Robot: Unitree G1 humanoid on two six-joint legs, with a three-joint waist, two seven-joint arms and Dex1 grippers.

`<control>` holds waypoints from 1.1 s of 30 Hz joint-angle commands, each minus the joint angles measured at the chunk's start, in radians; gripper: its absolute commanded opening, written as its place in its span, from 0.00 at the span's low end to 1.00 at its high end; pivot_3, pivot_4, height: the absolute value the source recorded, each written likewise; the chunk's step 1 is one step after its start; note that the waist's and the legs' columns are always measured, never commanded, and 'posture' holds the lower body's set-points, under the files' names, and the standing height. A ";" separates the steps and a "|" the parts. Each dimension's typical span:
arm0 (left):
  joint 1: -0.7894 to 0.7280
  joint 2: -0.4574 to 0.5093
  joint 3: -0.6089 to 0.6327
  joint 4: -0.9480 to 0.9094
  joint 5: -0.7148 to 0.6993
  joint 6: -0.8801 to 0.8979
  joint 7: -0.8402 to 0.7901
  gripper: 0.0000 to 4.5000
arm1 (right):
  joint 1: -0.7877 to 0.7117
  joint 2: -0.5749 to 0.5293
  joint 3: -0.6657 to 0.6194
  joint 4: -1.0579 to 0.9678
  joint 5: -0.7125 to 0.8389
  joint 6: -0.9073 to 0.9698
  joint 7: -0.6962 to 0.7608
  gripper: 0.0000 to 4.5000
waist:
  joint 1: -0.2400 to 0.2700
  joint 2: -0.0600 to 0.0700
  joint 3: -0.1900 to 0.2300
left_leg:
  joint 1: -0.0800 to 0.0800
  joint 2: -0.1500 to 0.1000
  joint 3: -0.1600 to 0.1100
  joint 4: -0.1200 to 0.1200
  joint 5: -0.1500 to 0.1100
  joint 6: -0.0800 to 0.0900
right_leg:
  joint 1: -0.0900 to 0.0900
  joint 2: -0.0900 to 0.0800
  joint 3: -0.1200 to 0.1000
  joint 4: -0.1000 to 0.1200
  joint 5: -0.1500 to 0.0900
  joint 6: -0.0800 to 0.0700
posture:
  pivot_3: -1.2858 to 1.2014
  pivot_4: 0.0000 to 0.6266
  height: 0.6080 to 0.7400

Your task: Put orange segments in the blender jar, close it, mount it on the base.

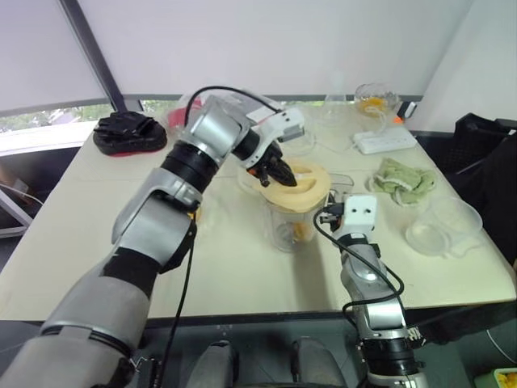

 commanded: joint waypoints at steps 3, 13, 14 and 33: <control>0.140 0.067 -0.019 0.025 0.128 0.191 0.289 0.05 | 0.027 -0.004 0.027 -0.021 -0.021 -0.024 0.030 0.21 | 0.000 -0.005 -0.003 | 0.001 -0.002 0.000 -0.005 0.000 0.000 | -0.001 0.002 -0.002 0.001 -0.002 0.002 | 0.52 0.24 1.00; 0.164 0.066 0.017 -0.078 0.136 0.196 0.378 0.05 | 0.018 -0.032 0.027 -0.014 -0.136 -0.170 -0.048 0.21 | 0.010 -0.002 -0.001 | 0.002 -0.001 -0.001 -0.006 0.000 0.000 | 0.000 0.001 -0.002 0.001 -0.005 -0.003 | 0.52 0.24 1.00; 0.161 0.065 0.025 -0.065 0.138 0.182 0.394 0.05 | 0.020 -0.034 0.032 -0.017 -0.156 -0.195 -0.062 0.21 | 0.014 -0.002 0.000 | 0.002 -0.001 -0.001 -0.006 0.000 0.000 | -0.001 0.001 -0.002 0.000 -0.005 -0.003 | 0.52 0.24 1.00; 0.160 0.063 0.042 -0.082 0.089 0.019 0.412 0.05 | 0.112 -0.005 0.048 -0.048 -0.211 -0.254 -0.116 0.21 | 0.029 -0.004 0.004 | -0.005 -0.004 -0.001 -0.006 0.000 0.000 | -0.010 0.001 0.000 0.000 -0.006 -0.002 | 0.52 0.24 1.00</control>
